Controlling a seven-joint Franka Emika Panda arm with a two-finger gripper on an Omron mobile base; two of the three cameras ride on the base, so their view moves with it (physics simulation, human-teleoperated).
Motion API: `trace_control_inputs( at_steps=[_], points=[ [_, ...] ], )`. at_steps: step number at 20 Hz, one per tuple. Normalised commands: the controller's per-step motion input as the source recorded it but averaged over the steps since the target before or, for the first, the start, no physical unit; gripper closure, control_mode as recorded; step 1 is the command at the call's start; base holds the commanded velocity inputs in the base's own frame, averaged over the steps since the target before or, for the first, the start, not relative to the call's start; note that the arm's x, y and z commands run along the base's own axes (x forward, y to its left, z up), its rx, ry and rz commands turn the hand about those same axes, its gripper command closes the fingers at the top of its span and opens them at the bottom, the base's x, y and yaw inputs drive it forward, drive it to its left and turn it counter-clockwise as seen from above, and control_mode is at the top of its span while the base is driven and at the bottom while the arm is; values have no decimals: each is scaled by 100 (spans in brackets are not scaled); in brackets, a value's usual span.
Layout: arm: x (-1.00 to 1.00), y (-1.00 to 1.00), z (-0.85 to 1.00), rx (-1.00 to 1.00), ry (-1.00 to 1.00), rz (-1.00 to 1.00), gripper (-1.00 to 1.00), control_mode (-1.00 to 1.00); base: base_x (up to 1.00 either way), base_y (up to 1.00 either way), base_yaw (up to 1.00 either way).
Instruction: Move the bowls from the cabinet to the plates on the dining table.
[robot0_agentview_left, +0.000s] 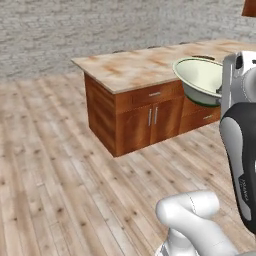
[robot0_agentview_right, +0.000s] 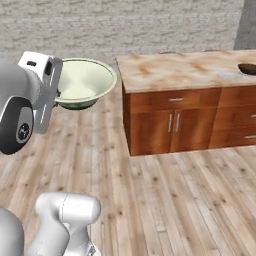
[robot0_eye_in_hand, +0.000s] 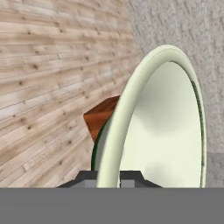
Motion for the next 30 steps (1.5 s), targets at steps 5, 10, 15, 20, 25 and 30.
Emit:
trace_control_inputs(
  at_steps=[5, 10, 15, 20, 25, 30],
  points=[
    [0, 0, 0, 0, 0, 0, 100, 100, 63, -74, -4],
    [0, 0, 0, 0, 0, 0, 100, 100, 64, -73, -5],
    [0, 0, 0, 0, 0, 0, 100, 100, 70, -63, -5],
    [0, 0, 0, 0, 0, 0, 100, 100, 76, -56, -5],
    [0, 0, 0, 0, 0, 0, 100, 100, 79, -53, -5],
    [0, 0, 0, 0, 0, 0, 100, 100, 82, -49, -4]
  ],
)
